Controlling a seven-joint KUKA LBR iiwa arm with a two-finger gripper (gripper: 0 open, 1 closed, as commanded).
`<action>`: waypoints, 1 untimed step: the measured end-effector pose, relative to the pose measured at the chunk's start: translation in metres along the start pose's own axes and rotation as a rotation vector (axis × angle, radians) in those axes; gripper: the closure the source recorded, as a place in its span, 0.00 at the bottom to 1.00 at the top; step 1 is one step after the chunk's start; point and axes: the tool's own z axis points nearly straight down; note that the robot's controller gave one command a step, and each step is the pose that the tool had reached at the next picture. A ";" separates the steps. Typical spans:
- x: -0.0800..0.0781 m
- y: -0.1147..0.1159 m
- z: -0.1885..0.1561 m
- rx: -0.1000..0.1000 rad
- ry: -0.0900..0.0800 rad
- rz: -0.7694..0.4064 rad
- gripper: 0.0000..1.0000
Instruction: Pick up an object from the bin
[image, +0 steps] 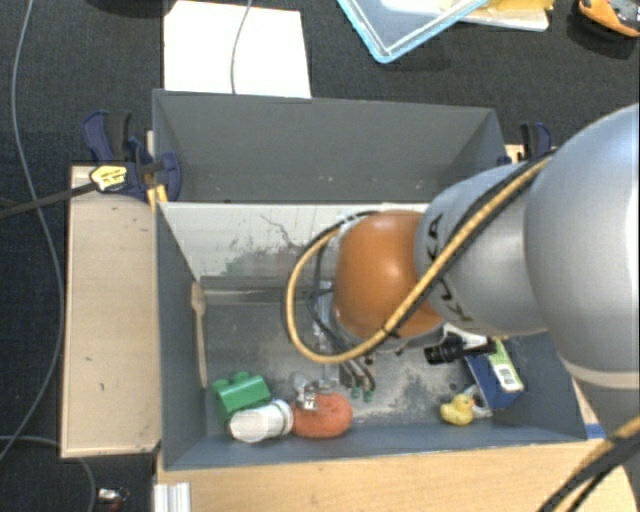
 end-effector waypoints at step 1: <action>0.000 0.000 0.000 0.000 0.000 0.001 1.00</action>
Offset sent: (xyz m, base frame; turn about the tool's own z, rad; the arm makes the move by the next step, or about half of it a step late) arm -0.0099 0.0159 -0.0132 -0.0668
